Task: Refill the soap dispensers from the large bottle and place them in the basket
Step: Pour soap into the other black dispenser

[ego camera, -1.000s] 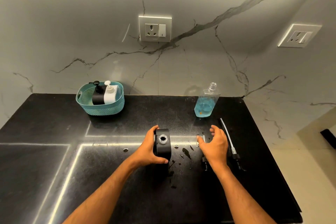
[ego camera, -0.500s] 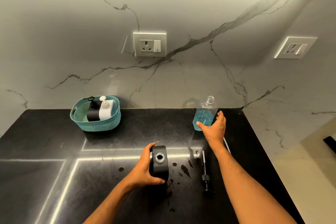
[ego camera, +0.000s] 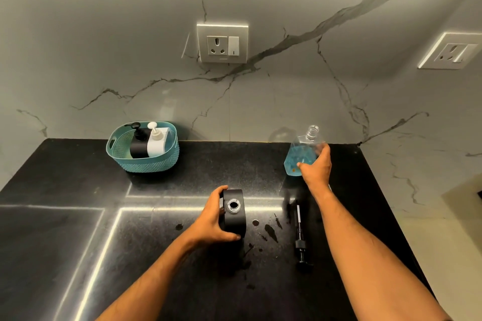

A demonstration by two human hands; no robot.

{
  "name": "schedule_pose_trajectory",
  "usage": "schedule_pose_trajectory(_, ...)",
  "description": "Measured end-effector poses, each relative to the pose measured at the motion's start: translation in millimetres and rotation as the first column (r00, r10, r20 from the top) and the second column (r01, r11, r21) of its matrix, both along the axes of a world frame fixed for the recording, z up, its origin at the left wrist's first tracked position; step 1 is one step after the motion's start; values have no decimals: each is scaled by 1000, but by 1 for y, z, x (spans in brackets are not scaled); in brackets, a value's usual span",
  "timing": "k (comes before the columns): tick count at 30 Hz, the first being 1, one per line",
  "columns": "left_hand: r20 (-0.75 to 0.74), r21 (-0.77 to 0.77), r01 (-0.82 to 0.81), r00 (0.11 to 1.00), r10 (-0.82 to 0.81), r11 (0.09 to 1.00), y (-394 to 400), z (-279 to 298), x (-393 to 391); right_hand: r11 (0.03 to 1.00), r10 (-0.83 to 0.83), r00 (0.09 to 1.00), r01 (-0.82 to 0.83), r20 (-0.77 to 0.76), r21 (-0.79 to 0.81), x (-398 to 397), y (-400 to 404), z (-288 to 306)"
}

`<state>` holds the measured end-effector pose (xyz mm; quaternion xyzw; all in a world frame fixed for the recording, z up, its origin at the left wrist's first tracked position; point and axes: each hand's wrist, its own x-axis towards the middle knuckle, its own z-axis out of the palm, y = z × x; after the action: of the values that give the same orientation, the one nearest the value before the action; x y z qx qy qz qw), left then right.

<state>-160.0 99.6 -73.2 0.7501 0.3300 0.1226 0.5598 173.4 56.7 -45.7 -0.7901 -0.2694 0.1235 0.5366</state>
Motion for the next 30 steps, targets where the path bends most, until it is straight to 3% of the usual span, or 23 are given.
schedule_pose_trajectory(13, -5, -18, 8, 1000, -8, 1000, 4, 0, 2, 998, 51, 999, -51, -3, -39, 7, -1, -7)
schedule_pose_trajectory(21, 11, 15, -35, 999, 34, 999, 1, 1, 4, 997, 30, 998, -25, -56, 80, -7, -7, -5)
schedule_pose_trajectory(30, 27, 60, -120, 993, 118, 991, 2, 8, 2, 990, 4, 1000, -8, 26, 139, -28, -24, 3)
